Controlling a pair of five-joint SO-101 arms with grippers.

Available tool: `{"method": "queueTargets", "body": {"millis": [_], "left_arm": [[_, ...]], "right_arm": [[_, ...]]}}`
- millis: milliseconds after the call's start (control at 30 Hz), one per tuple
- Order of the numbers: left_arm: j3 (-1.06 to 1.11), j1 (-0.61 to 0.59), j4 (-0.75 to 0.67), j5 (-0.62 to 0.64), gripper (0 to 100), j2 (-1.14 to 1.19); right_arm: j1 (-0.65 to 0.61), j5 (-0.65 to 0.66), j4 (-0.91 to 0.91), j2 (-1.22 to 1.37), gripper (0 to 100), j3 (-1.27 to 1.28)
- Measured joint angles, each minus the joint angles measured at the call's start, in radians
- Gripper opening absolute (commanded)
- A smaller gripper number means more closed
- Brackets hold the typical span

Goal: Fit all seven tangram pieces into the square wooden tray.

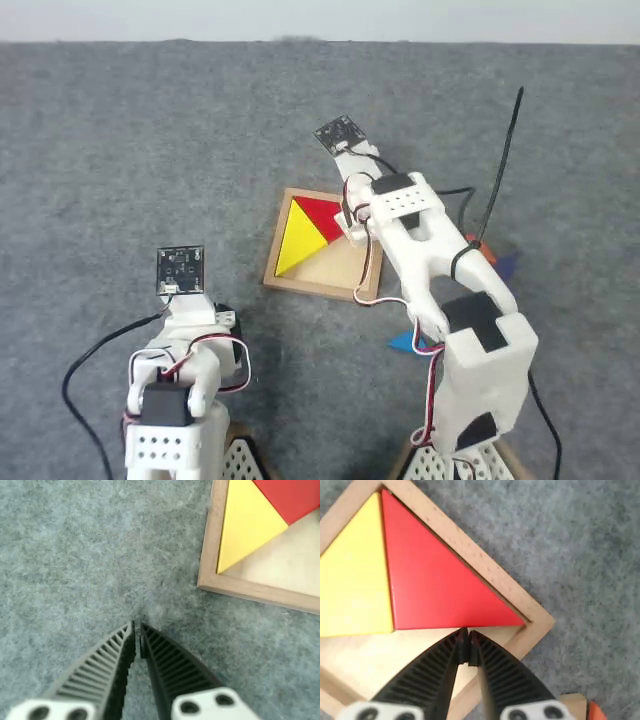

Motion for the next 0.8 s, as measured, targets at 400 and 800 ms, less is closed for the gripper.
{"method": "queueTargets", "body": {"millis": [400,800], "left_arm": [[0.0,0.0,0.0,0.0,1,0.0],[0.0,0.0,0.0,0.0,1,0.0]], "right_arm": [[0.166,-0.014,0.172,-0.45,0.6,0.153],[0.456,0.287,0.262,-0.597,13.2,0.347]]}}
